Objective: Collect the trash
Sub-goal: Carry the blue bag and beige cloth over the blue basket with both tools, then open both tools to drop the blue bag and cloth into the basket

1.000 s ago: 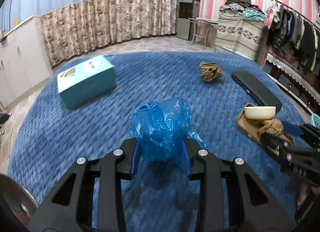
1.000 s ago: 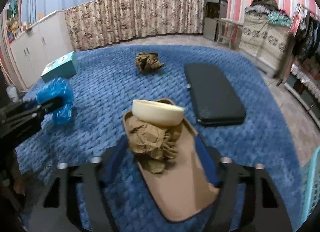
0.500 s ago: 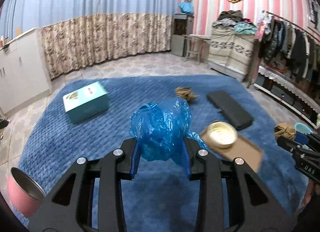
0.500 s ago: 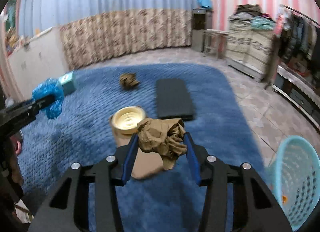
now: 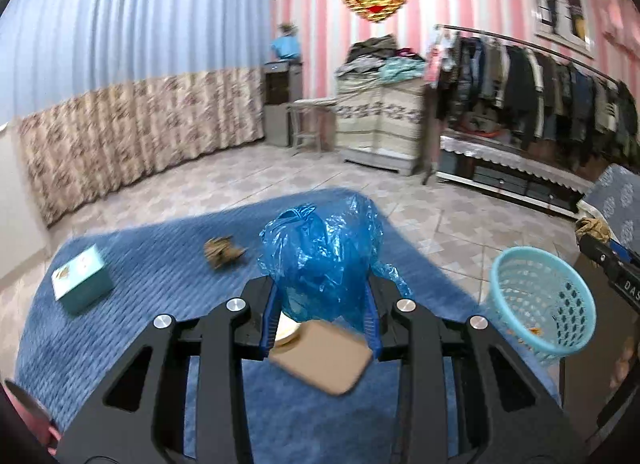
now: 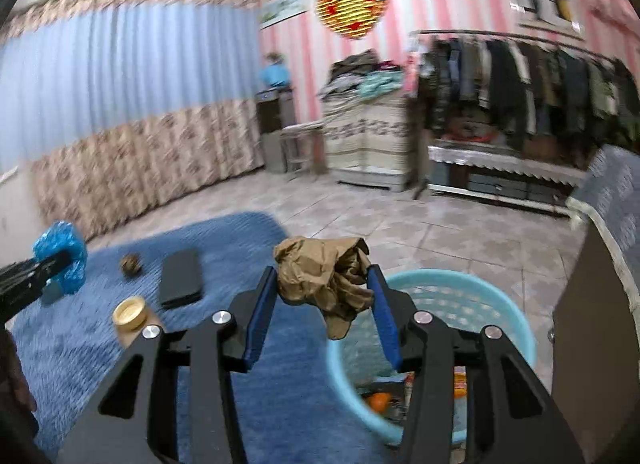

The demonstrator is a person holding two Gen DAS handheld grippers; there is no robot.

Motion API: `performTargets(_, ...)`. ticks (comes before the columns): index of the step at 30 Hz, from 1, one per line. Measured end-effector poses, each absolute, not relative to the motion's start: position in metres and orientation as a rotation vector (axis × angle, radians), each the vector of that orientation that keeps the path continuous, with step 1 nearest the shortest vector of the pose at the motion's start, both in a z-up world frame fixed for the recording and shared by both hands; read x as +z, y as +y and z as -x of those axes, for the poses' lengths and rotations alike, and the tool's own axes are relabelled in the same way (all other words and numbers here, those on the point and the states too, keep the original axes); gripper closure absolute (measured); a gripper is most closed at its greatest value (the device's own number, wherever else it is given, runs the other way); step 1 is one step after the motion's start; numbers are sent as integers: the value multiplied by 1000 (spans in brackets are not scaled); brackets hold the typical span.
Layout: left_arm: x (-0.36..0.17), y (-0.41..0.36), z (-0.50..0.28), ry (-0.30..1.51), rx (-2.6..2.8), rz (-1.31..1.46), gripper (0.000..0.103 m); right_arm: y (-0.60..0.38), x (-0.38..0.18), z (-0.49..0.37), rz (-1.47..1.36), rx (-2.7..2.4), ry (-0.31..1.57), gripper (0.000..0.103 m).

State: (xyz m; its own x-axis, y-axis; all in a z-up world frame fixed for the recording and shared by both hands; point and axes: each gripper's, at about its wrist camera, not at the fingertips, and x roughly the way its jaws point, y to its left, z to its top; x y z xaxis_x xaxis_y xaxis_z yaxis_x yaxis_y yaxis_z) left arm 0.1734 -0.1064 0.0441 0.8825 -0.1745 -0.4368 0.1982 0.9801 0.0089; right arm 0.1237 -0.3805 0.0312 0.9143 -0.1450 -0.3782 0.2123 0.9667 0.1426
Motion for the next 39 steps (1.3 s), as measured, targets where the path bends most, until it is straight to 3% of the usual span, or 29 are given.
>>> performTargets(10, 39, -198, -189, 452, -322, -98, 70, -449, 7, -117, -290, -296, 382, 57)
performTargets(39, -25, -331, -222, 579, -557, -200, 70, -497, -29, -121, -378, -431, 434, 57)
